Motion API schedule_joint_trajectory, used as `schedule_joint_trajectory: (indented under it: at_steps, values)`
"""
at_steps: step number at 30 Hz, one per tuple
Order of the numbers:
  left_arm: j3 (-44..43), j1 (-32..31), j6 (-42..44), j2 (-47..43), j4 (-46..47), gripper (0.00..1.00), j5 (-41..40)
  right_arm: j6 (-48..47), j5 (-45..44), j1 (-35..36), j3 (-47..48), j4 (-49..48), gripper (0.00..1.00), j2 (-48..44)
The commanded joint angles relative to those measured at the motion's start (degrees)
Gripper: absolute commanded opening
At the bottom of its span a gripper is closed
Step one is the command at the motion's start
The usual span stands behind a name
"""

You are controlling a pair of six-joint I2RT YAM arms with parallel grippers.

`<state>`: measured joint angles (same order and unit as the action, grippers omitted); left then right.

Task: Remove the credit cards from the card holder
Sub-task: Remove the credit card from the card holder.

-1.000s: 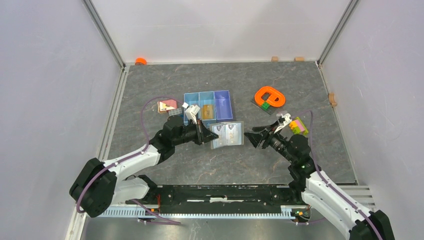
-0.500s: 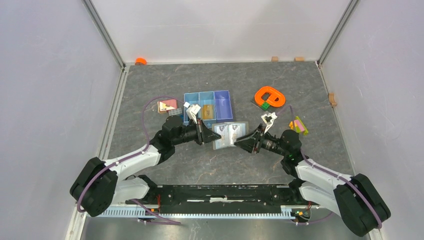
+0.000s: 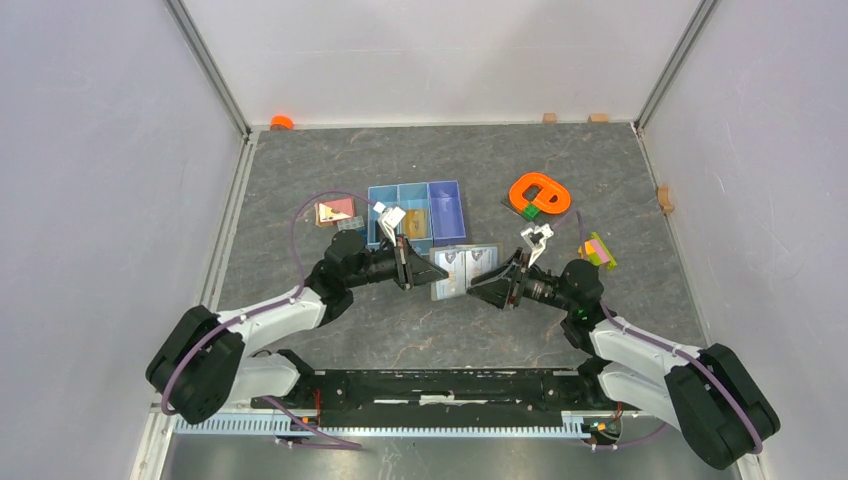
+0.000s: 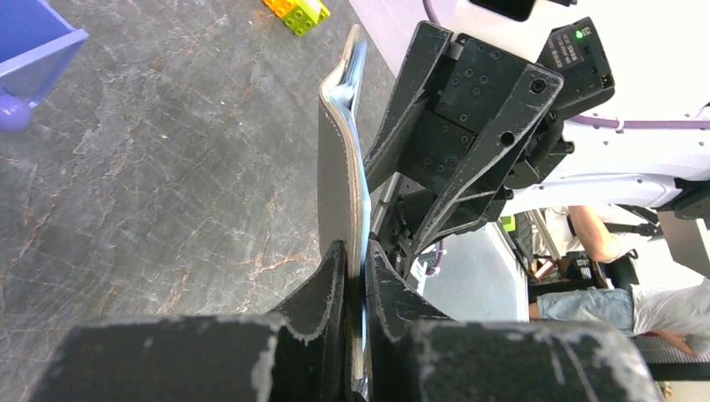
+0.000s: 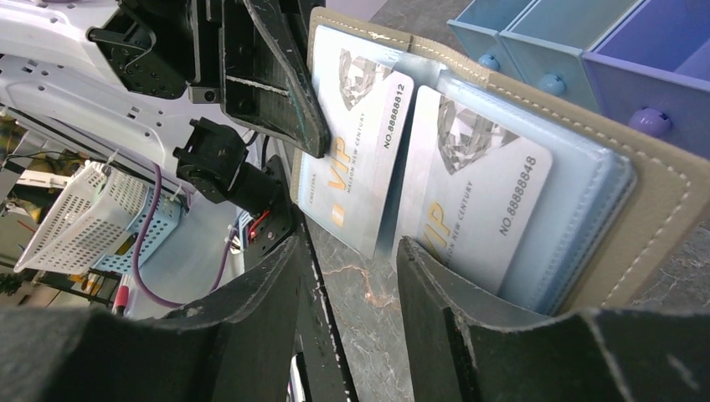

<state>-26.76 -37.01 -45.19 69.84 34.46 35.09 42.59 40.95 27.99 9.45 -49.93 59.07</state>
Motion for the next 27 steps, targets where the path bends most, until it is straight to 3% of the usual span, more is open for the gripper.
schedule_joint_trajectory:
  at_steps: [1, 12, 20, 26, 27]
  values:
    - [-0.7, -1.1, -3.0, 1.0, 8.2, 0.02, 4.9, -0.8, -0.4, -0.4, 1.2, 0.2, 0.51, 0.5]
    - [-1.1, -1.9, -6.1, 4.4, 13.7, 0.02, 8.3, 4.6, 2.8, -0.7, -0.5, -8.7, 0.42, 2.7]
    - [-1.1, -1.9, -6.4, 4.8, 14.2, 0.02, 8.7, 16.0, 6.6, -2.1, -3.5, -28.0, 0.18, 7.9]
    - [-1.5, -2.3, -6.4, 5.7, 14.4, 0.02, 8.9, 18.7, 7.4, -2.2, -4.2, -34.5, 0.15, 9.2]
    - [-1.6, -2.4, -6.5, 5.9, 14.5, 0.02, 9.1, 18.4, 7.2, -2.3, -4.3, -34.0, 0.11, 9.0]
